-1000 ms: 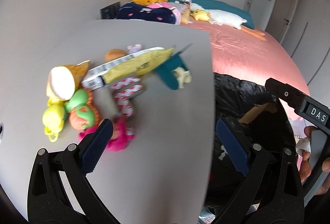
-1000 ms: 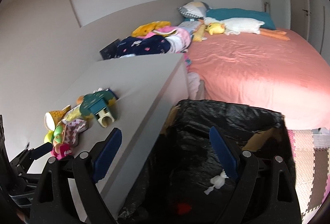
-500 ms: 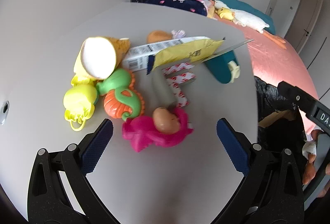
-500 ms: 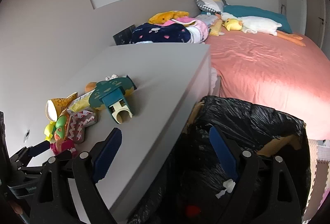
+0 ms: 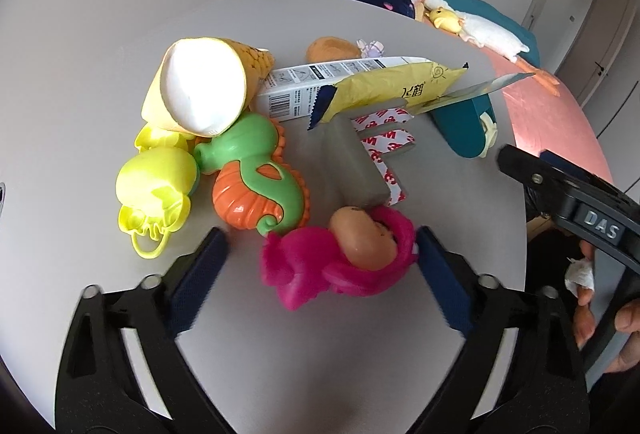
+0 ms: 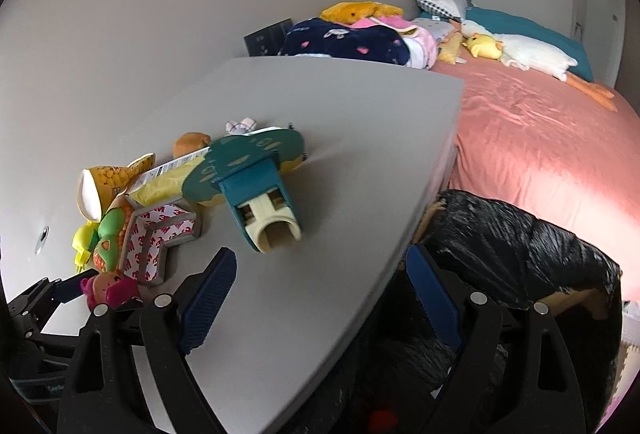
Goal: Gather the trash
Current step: 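Return both grippers to the desk and grasp the teal-and-cream toy with the right gripper, then grasp the pink doll with the left gripper while the right carries the teal toy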
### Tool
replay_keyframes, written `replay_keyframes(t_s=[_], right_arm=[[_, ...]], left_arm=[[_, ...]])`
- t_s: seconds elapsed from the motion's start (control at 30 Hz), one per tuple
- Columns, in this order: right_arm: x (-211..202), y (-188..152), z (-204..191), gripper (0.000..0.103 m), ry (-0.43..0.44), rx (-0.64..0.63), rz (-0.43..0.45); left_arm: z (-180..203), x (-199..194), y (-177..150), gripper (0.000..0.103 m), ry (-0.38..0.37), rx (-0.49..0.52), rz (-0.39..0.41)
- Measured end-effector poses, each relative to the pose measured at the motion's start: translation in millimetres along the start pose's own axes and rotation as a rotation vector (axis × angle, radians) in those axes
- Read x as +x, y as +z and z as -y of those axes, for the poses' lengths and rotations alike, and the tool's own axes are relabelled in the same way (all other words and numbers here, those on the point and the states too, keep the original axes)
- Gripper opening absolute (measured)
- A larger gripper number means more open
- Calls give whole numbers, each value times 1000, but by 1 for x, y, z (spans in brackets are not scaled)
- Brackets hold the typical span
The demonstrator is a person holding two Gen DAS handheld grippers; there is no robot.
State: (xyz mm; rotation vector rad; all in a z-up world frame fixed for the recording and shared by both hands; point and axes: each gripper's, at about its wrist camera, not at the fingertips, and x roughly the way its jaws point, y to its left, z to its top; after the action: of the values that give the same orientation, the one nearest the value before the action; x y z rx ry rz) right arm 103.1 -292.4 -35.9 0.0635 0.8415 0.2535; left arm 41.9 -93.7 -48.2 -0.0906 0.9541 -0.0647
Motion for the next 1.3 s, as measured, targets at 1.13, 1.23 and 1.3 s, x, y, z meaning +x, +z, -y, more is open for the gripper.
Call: replay_keyframes(t_s=[1.13, 1.23, 1.3], right_arm=[[12, 23, -19, 36, 45, -54, 19], [-3, 20, -17, 35, 47, -49, 35], [-12, 18, -16, 35, 49, -41, 46]], left_arm=[[-25, -21, 3, 66, 0, -47, 80], [-22, -31, 0, 66, -1, -44, 96], [-19, -37, -1, 66, -4, -42, 106]])
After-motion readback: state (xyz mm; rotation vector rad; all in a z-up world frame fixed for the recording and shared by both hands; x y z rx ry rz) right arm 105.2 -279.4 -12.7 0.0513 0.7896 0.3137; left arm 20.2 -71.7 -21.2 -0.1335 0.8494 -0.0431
